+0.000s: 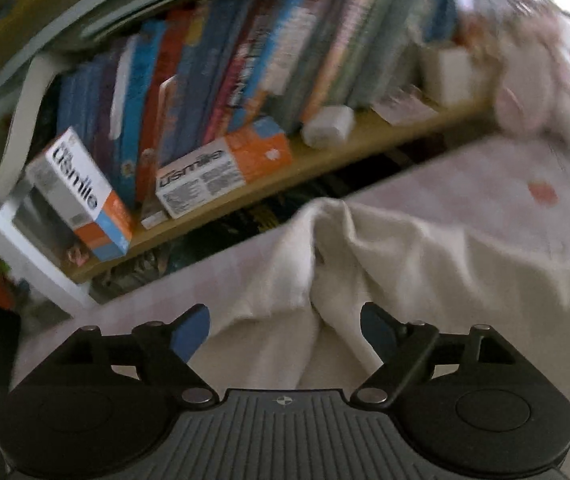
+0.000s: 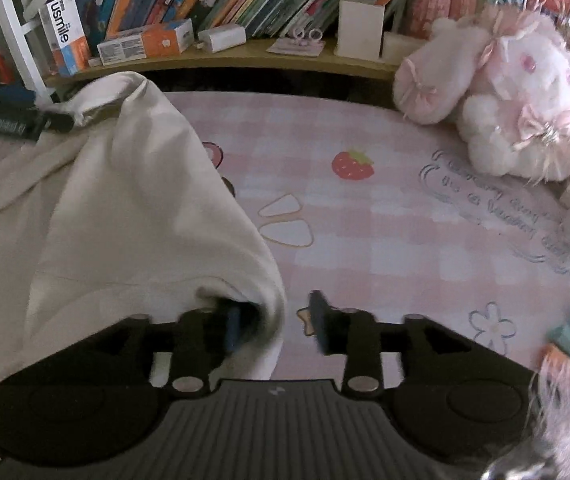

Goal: Fold clothes
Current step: 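Lay the shirt flat on the mat and open both grippers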

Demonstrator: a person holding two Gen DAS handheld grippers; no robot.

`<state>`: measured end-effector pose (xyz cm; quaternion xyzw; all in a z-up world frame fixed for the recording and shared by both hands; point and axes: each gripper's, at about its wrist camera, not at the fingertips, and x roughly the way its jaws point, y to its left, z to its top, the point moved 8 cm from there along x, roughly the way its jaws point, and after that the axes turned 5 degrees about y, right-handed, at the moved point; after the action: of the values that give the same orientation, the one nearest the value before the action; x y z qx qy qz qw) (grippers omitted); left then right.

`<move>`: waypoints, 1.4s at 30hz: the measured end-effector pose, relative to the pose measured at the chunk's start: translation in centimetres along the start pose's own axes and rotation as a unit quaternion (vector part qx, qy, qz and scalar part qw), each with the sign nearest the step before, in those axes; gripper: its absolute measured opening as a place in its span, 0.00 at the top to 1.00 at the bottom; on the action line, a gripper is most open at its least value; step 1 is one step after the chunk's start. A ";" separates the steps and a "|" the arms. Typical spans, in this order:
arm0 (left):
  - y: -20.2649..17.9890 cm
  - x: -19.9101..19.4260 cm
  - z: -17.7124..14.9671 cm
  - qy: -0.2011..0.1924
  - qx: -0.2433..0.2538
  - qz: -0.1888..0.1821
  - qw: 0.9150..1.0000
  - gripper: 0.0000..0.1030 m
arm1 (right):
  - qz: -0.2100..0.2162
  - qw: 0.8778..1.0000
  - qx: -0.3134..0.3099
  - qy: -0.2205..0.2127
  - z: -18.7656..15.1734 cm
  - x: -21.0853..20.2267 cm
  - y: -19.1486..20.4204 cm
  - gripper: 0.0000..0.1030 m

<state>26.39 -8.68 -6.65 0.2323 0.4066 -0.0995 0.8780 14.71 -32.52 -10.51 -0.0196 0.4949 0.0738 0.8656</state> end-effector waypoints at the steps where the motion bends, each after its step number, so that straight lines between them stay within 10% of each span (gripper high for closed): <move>1: -0.4 -0.4 -0.4 -0.003 0.016 0.004 1.000 0.17 | -0.006 1.000 -0.003 -0.003 0.0 -0.1 0.1 0.56; 22: 2.5 -10.8 -19.0 0.014 -0.172 0.047 0.984 0.16 | 0.034 0.990 -0.126 -0.047 -4.6 -4.7 13.1 0.46; 35: 3.5 -9.9 -20.7 0.029 -0.128 0.064 0.989 0.16 | 0.030 0.985 -0.168 -0.003 -8.1 -2.7 17.4 0.54; 42: 7.9 -7.8 -21.8 0.040 -0.237 0.041 0.970 0.18 | 0.024 0.990 -0.141 0.002 -8.5 -2.8 16.0 0.54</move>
<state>9.67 8.77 -10.36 0.0378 0.4432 0.0456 0.8944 3.72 -17.88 -11.82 -0.1301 0.4816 0.1635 0.8511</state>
